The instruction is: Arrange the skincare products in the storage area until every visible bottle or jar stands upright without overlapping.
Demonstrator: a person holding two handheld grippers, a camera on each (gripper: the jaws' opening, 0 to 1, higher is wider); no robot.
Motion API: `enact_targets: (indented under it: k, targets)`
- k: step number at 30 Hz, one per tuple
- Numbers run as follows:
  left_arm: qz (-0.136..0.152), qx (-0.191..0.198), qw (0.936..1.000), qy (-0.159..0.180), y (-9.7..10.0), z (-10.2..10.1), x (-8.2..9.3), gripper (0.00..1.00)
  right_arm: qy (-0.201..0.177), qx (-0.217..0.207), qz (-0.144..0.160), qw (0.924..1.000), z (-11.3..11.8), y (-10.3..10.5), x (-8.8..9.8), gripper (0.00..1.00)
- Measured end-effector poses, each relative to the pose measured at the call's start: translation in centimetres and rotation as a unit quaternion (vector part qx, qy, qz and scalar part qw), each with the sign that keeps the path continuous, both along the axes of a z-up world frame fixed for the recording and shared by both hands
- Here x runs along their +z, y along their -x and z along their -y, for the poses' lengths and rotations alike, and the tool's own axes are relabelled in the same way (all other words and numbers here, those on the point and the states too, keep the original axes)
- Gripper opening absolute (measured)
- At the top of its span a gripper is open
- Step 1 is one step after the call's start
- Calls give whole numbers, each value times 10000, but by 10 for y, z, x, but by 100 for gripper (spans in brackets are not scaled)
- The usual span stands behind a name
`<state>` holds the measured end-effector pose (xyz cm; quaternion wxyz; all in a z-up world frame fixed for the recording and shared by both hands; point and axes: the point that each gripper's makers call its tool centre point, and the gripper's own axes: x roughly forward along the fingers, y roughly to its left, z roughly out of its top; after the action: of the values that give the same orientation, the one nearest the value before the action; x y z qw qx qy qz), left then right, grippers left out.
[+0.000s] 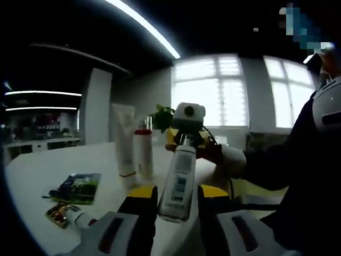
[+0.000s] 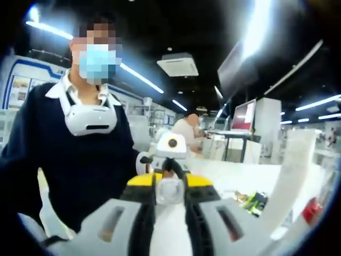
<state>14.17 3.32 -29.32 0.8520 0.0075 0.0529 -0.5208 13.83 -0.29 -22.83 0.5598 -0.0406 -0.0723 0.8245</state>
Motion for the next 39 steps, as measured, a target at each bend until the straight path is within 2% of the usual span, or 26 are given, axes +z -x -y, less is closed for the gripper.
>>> enact_targets:
  k: [11, 19, 25, 28, 30, 34, 39]
  targets:
    - [27, 29, 9998, -190, 3, 10, -7, 25, 13, 164, -63, 9998, -2, 5, -1, 17]
    - [6, 9, 9996, -297, 5, 16, -12, 23, -180, 285, -39, 9994, -4, 11, 7, 18]
    - [-72, -18, 9998, -201, 9, 16, -9, 22, -338, 290, -1, 9990, -6, 14, 12, 18]
    - [-319, -227, 9985, 383, 15, 17, 4, 22, -543, 264, 138, 9981, -4, 16, 18, 19]
    - [-583, -422, 9937, 856, 19, 17, 15, 22, -637, 269, 149, 9975, -1, 16, 22, 20]
    - [-1099, -739, 9787, 1569, 24, 12, 29, 22, -658, 257, 219, 9973, -1, 17, 22, 22]
    - [-1548, -978, 9593, 2150, 26, 7, 39, 21, -592, 330, 337, 9971, -4, 21, 18, 23]
